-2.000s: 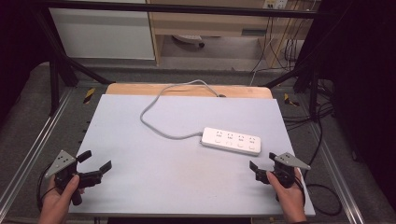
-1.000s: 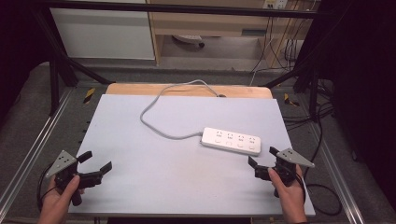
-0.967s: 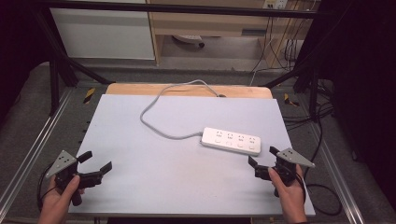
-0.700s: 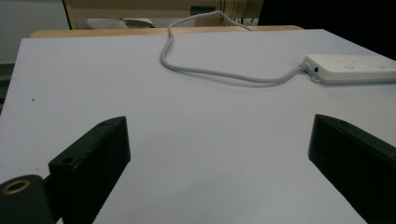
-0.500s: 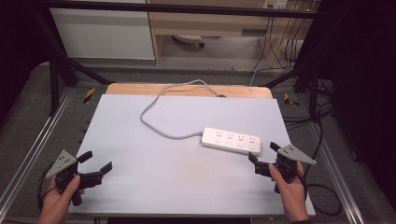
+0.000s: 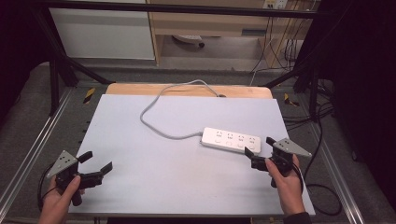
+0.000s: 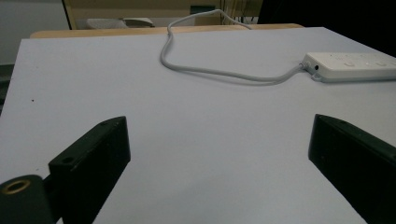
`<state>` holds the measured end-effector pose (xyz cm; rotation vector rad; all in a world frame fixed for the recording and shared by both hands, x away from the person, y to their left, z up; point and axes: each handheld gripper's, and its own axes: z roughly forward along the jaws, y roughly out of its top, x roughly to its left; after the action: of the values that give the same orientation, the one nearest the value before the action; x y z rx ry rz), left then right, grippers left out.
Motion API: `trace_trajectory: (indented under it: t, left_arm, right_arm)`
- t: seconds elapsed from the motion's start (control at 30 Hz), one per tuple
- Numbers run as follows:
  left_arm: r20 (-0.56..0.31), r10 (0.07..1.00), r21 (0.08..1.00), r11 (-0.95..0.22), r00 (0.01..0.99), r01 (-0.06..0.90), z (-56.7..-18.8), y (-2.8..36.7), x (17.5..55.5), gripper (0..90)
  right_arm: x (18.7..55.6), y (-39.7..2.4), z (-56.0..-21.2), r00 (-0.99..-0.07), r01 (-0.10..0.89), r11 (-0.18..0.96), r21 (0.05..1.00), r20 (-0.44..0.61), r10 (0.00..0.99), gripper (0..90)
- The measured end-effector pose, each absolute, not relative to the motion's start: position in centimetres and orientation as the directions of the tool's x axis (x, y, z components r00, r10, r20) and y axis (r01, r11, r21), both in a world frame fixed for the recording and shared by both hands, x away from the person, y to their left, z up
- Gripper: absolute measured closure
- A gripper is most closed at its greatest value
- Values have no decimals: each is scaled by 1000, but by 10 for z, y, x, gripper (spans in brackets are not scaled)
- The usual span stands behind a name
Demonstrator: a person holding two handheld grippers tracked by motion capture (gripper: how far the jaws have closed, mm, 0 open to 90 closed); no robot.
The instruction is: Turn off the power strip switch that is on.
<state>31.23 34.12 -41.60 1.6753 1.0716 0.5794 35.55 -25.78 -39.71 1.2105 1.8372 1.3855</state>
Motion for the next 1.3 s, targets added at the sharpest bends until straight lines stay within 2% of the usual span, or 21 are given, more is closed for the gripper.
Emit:
trace_trajectory:
  t: [0.7,1.3]
  left_arm:
    - [-117,865,923,-86,488,374,-416,342,313,56]
    - [-116,866,923,-87,487,374,-416,342,313,56]
  right_arm:
    - [380,-247,-382,-465,312,62,948,95,880,43]
    - [400,-223,-383,-489,313,81,946,87,868,40]
